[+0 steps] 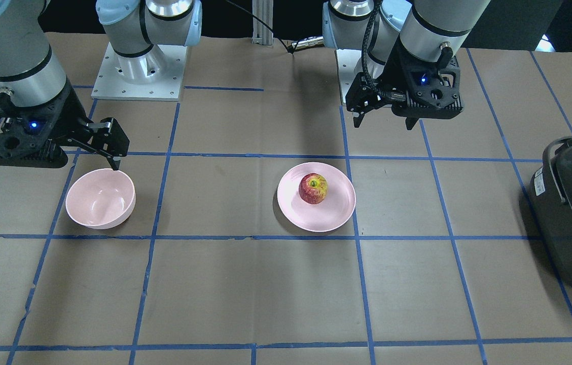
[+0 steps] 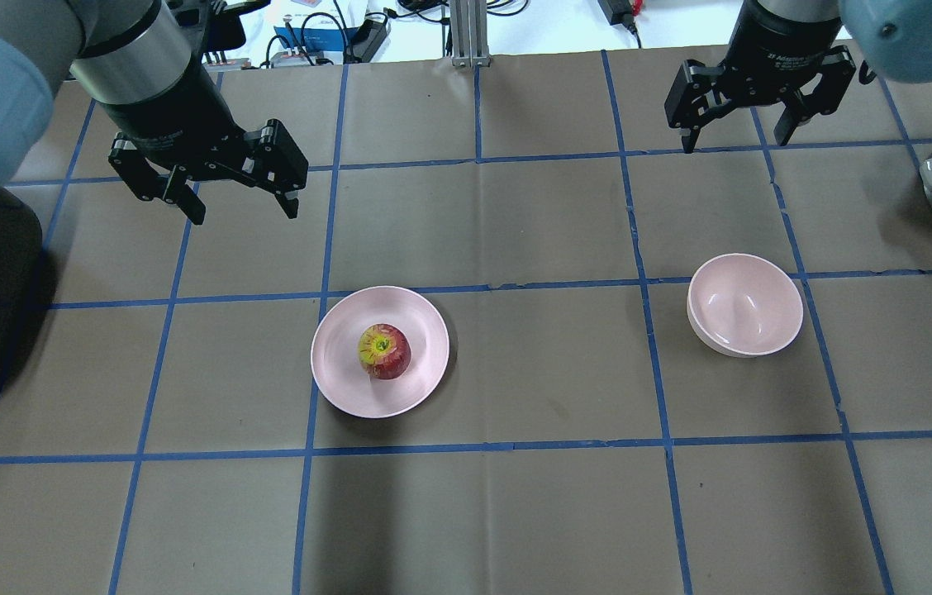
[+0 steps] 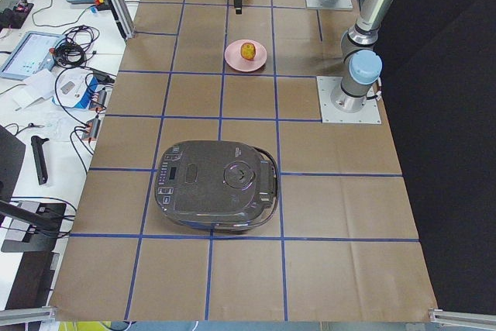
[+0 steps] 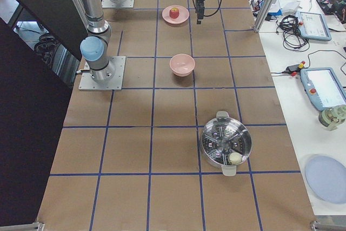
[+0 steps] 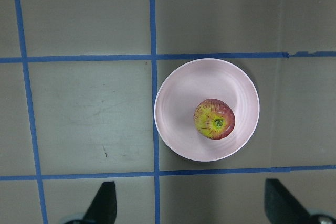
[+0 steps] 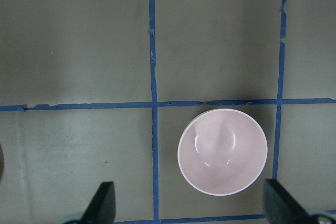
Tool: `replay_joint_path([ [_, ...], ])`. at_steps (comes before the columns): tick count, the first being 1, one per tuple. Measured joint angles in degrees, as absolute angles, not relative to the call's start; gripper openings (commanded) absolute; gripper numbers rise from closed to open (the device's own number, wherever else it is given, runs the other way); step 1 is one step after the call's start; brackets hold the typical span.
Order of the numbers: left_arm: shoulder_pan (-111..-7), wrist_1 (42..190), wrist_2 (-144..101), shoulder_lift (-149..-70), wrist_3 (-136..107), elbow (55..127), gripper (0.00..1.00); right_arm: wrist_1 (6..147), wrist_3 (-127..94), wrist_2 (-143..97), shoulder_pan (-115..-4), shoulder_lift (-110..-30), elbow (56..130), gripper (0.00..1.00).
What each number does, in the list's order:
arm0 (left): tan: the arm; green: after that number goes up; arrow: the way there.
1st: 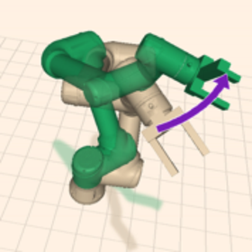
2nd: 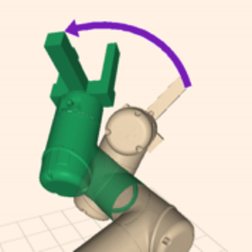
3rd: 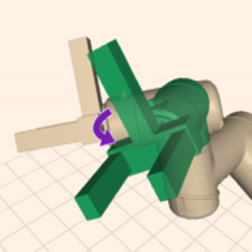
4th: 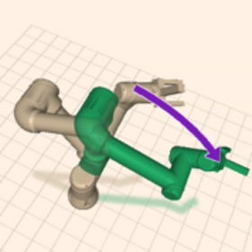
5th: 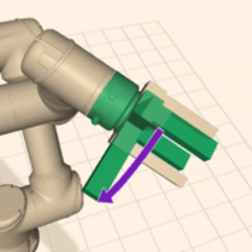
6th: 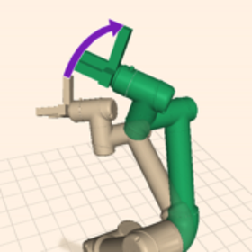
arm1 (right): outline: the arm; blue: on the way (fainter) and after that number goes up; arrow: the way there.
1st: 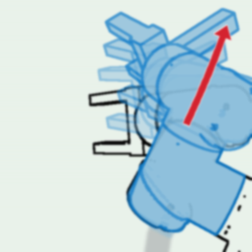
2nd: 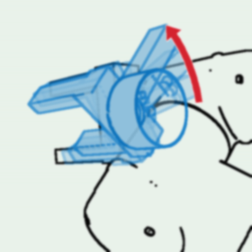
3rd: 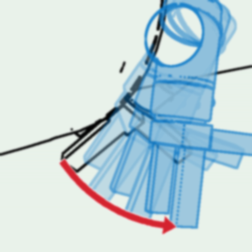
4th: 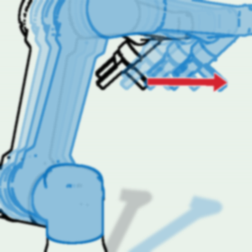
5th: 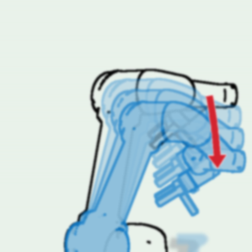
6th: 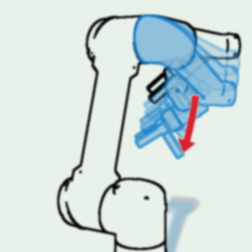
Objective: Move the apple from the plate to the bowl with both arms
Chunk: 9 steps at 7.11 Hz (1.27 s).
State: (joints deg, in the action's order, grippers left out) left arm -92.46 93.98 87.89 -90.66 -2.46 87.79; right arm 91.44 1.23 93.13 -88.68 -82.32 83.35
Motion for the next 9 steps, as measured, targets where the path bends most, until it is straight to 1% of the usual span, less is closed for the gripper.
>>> replay_joint_path([
  [6, -92.8, 94.0, 87.8, -91.0, -2.6, 87.9, 1.00, 91.4, 2.0, 92.4, -88.5, -82.2, 83.7, 1.00],
  [8, -93.9, 94.4, 87.5, -90.7, -2.7, 88.6, 1.00, 92.3, 7.5, 93.9, -84.3, -81.6, 86.6, 1.00],
  [9, -95.1, 94.2, 87.6, -90.8, -3.2, 90.7, 1.00, 94.2, 9.2, 94.4, -80.2, -81.3, 90.4, 1.00],
])
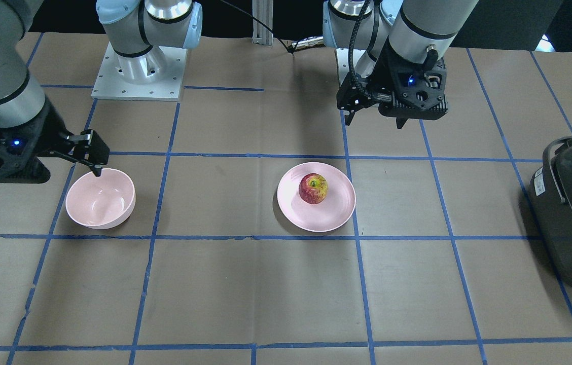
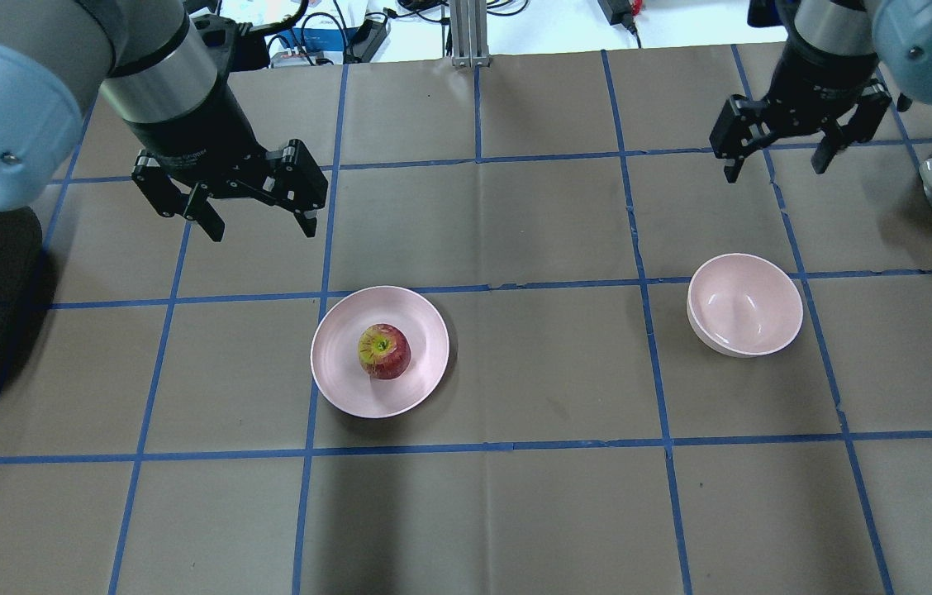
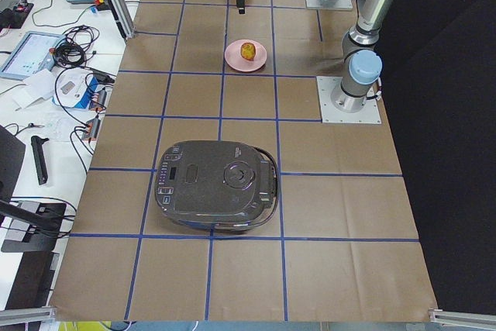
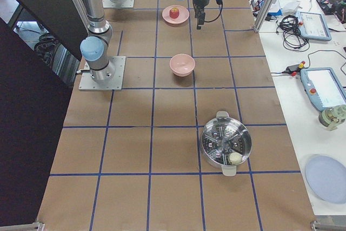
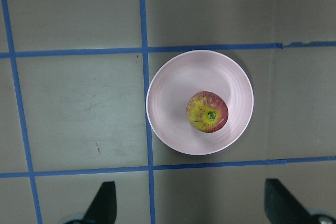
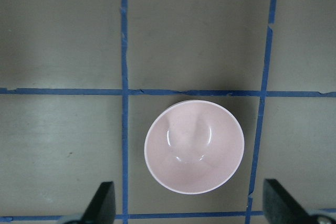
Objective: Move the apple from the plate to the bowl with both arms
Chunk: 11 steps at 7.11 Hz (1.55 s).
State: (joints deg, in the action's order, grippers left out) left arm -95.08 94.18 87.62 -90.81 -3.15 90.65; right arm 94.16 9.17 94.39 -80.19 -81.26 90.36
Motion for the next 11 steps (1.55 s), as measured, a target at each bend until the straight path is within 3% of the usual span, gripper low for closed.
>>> replay_joint_path([
  [4, -97.6, 76.6, 87.6, -94.7, -11.8, 107.6, 1.00, 111.5, 17.0, 94.5, -71.3, -77.8, 105.7, 1.00],
  [5, -98.1, 69.7, 87.4, -96.9, -13.5, 111.2, 1.00, 112.5, 17.4, 94.4, -70.9, -76.7, 107.6, 0.86],
  [6, -99.4, 64.5, 87.4, -99.4, -15.3, 113.0, 1.00, 113.1, 17.4, 94.5, -70.5, -75.4, 108.4, 0.38],
  [7, -101.1, 61.3, 87.4, -101.6, -16.6, 113.7, 1.00, 113.4, 17.2, 94.6, -70.0, -74.4, 108.8, 0.08],
  [11, -103.2, 56.4, 87.7, -105.3, -17.0, 114.3, 0.97, 112.3, 13.8, 94.3, -69.5, -74.0, 109.0, 0.04],
])
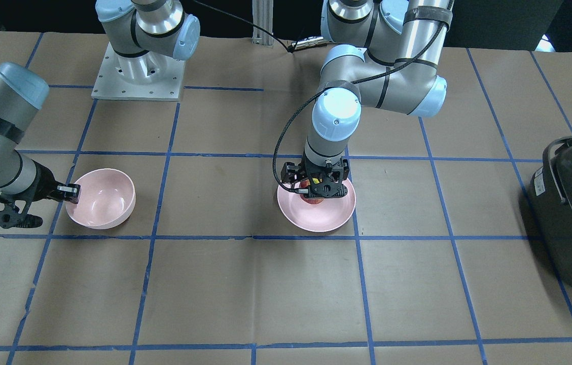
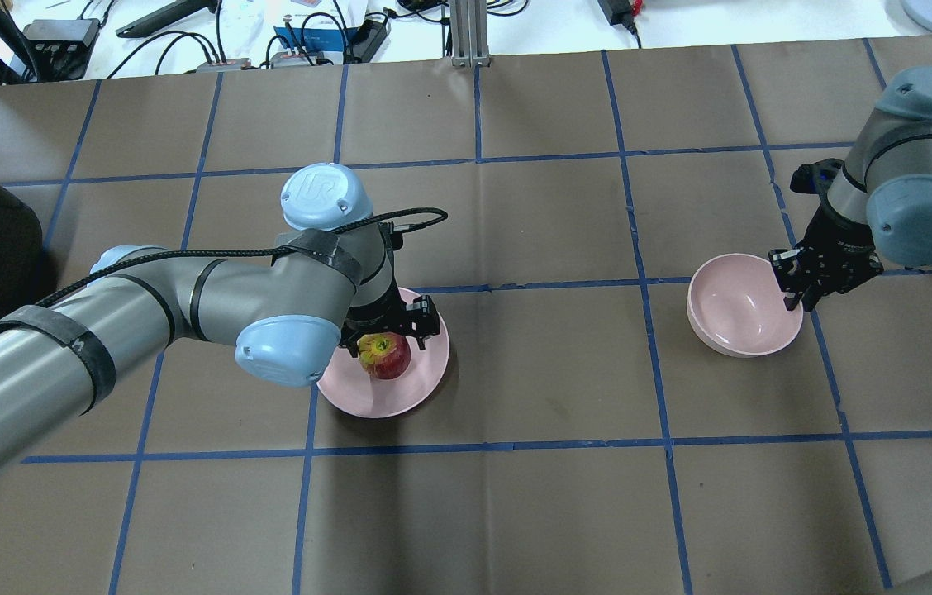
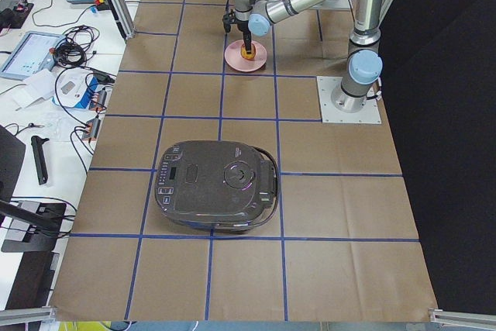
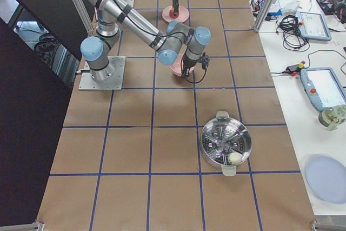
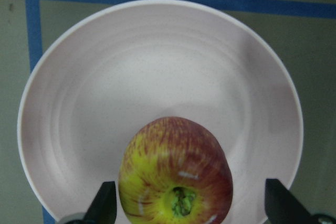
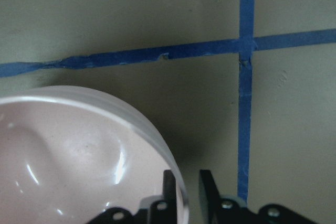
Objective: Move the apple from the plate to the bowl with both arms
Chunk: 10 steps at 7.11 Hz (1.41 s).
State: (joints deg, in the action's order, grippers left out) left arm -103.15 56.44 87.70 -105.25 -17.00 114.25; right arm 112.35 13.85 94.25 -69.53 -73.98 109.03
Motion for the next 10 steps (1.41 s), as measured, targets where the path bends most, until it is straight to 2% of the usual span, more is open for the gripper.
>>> replay_joint_path([
  [2, -103.1, 56.1, 87.8, -105.8, -16.7, 114.0, 0.49, 109.7, 9.4, 90.1, -70.1, -76.2, 107.8, 0.05],
  [3, -103.1, 55.8, 87.8, -106.0, -16.5, 113.9, 0.29, 108.3, 6.4, 87.0, -71.4, -77.7, 107.2, 0.05],
  [4, -103.1, 55.4, 88.1, -106.1, -16.1, 113.8, 0.26, 107.5, 3.4, 84.7, -74.3, -78.3, 106.9, 0.05],
  [6, -103.3, 55.4, 92.9, -104.9, -13.3, 112.3, 0.26, 107.5, -1.8, 81.0, -81.9, -78.2, 107.1, 0.06],
  [9, -104.8, 64.3, 92.2, -99.3, -12.9, 105.0, 0.26, 107.8, -4.5, 78.5, -87.0, -76.4, 108.2, 0.09],
  [10, -106.0, 67.0, 91.8, -98.1, -12.9, 103.5, 0.26, 107.8, -4.6, 78.7, -87.2, -75.8, 108.6, 0.22],
])
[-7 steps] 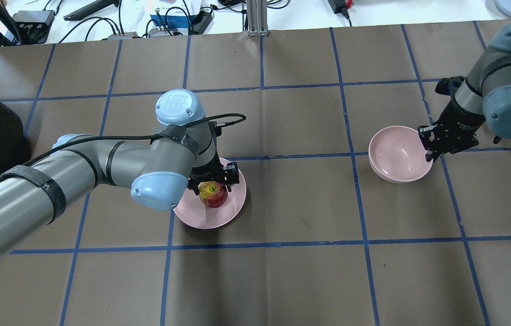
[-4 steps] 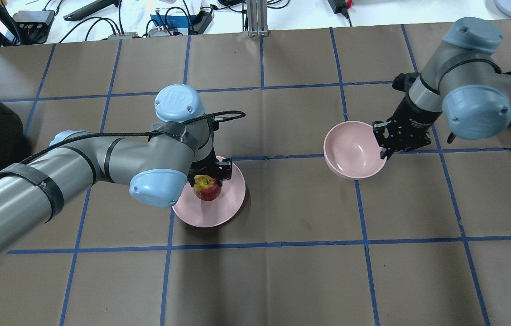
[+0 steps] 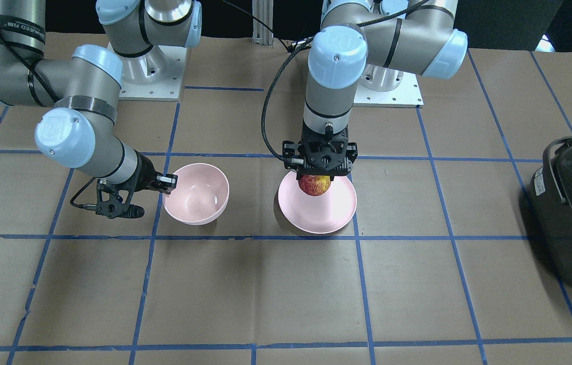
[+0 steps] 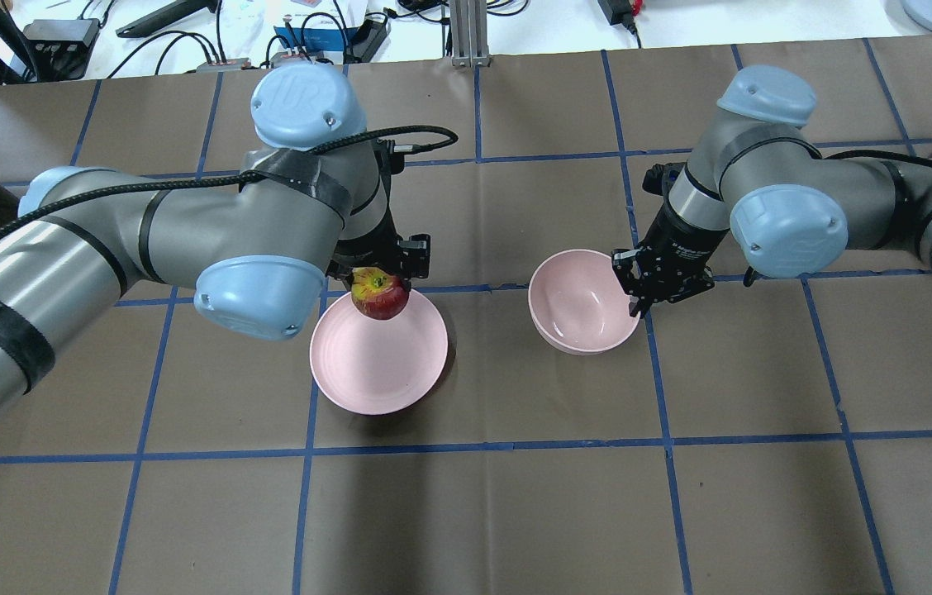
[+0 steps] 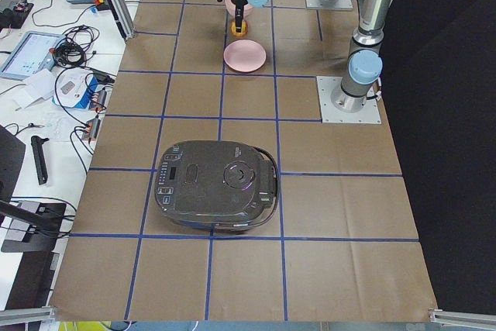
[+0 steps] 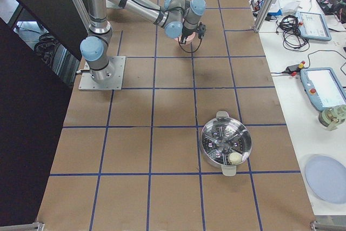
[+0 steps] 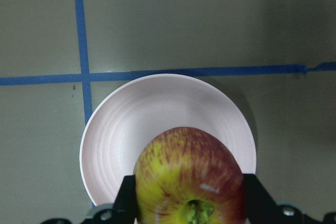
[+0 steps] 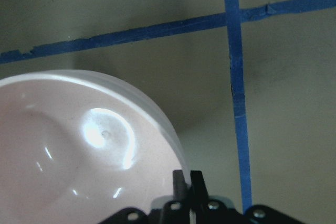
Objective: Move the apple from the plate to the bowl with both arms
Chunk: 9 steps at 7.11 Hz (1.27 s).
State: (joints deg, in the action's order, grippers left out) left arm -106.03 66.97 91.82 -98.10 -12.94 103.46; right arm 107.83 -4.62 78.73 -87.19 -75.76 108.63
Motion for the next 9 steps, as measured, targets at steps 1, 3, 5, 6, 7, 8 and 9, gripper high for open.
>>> replay_joint_path([
  [1, -107.3, 68.6, 91.6, -97.8, -13.0, 102.8, 0.26, 107.9, -4.7, 78.9, -87.2, -75.2, 108.8, 0.46],
  [3, -109.0, 69.6, 90.1, -98.4, -16.0, 102.5, 0.26, 107.9, -4.8, 79.4, -87.3, -74.3, 108.9, 0.95],
  [5, -110.8, 69.5, 87.6, -99.0, -25.3, 102.3, 0.27, 107.6, -4.9, 81.9, -87.1, -75.1, 106.0, 1.00],
  [6, -111.7, 68.9, 85.9, -99.8, -32.7, 101.5, 0.27, 105.3, -4.8, 83.8, -86.9, -76.5, 101.8, 1.00],
  [7, -112.9, 68.3, 84.8, -101.8, -41.9, 99.3, 0.27, 101.7, -4.9, 86.7, -86.4, -78.6, 97.3, 1.00],
  [8, -114.9, 68.1, 83.9, -105.4, -51.8, 95.4, 0.27, 99.2, -4.8, 91.0, -85.4, -81.4, 94.2, 1.00],
  [9, -117.3, 68.0, 83.5, -109.9, -59.5, 90.9, 0.27, 98.2, -4.5, 96.1, -84.0, -84.2, 92.7, 1.00],
])
